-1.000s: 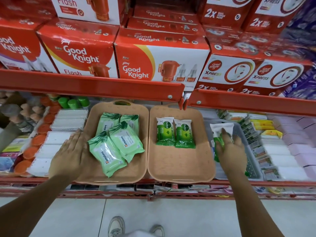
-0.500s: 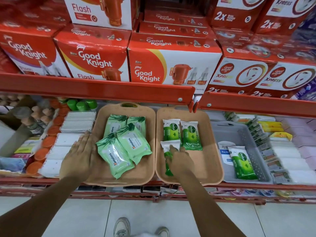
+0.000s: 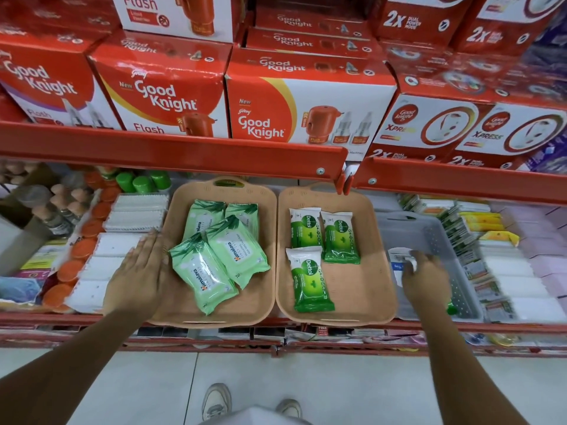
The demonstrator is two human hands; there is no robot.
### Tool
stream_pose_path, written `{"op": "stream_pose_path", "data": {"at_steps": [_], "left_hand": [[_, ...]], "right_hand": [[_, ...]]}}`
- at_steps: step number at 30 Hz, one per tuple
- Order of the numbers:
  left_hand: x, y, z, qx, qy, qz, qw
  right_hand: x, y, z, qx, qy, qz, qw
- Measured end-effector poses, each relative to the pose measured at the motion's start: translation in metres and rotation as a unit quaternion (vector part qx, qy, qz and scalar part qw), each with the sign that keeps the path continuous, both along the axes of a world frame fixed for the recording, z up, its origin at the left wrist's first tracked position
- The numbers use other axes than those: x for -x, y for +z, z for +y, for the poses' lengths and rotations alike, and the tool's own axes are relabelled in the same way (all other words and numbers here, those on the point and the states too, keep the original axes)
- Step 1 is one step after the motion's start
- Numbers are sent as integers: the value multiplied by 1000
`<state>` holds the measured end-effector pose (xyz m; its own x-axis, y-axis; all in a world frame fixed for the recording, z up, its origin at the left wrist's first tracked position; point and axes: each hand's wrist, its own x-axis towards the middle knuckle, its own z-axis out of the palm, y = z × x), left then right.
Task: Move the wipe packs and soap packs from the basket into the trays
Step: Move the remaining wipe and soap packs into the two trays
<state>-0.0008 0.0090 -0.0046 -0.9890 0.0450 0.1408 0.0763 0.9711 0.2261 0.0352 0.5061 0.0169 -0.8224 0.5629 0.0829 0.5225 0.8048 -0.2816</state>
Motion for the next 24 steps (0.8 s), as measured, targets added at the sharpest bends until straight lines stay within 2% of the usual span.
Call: {"op": "stream_pose_path", "data": {"at_steps": [4,8,12,16,19,21,24], "left_hand": [[1,0,2,4,-1,-3,1000],[1,0,0,6,-2,-4,1000],[2,0,1,7,-2,-6,1000],[3,-2,2,9,-3,-10,1000],[3,-4,0,10,-3,-12,1000],[2,-4,1,8,-5,-9,1000],[1,-2,5,4,-14,-1,1000]], "right_hand": [[-9,-23,41,54,-67,-190,978],[-9,-30,50,62,-58,-252,964],[-8,-22,41,23,-38,-211,977],[-9,6,3,-2,16,-44,999],[-6,24,-42,-31,85,41,995],[-6,27,-70,-29,115,33,992],[-6,17,-96,-14,136,-47,990]]}}
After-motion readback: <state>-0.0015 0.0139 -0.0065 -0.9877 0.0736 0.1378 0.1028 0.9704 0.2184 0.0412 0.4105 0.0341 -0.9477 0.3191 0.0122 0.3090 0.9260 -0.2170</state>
